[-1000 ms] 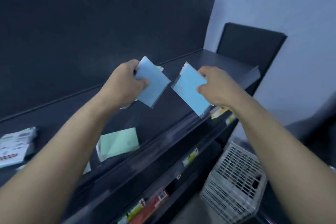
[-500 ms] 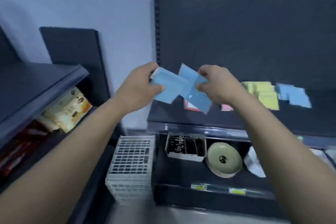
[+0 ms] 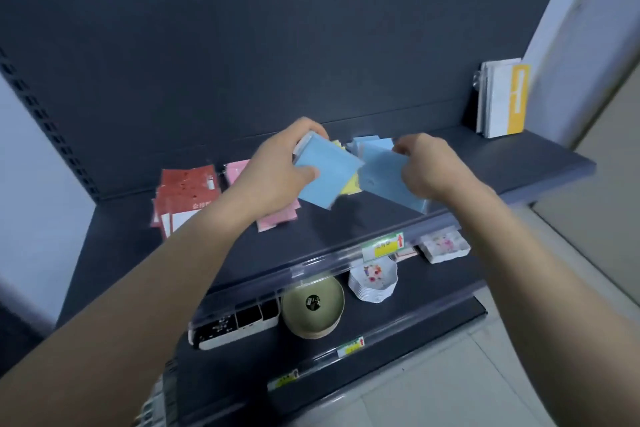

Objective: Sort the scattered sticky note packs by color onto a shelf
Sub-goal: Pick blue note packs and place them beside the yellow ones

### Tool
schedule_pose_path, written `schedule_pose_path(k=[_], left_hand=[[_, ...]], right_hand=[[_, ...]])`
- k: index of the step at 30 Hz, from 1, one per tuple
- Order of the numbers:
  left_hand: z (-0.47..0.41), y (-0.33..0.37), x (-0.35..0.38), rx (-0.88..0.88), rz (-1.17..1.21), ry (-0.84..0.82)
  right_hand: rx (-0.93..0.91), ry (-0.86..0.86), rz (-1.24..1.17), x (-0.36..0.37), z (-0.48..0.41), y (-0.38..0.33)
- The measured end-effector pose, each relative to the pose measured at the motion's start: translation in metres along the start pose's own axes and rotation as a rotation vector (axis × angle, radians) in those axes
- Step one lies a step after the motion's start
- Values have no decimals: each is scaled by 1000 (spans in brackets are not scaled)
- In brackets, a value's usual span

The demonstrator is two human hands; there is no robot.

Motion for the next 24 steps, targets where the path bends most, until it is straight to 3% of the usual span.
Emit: schedule_pose_path(k=[9, 16, 24], left_hand=[[-98, -10, 23, -47, 24, -23], [-159, -23, 51, -98, 30, -46], [-210, -28, 97, -212, -10, -12]], right_hand=[[109, 105, 124, -1, -70, 53], [122, -60, 59, 34, -117, 104], [-68, -320, -16, 73, -190, 153]])
Point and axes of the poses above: each hand's wrist, its own z-axis away from the middle knuckle, its own x-axis out of the palm, y = z × x, the point moved 2 cm from there along -z, towards the middle knuckle, and after that the axes turned 12 degrees about -x, right-handed, at the moved point
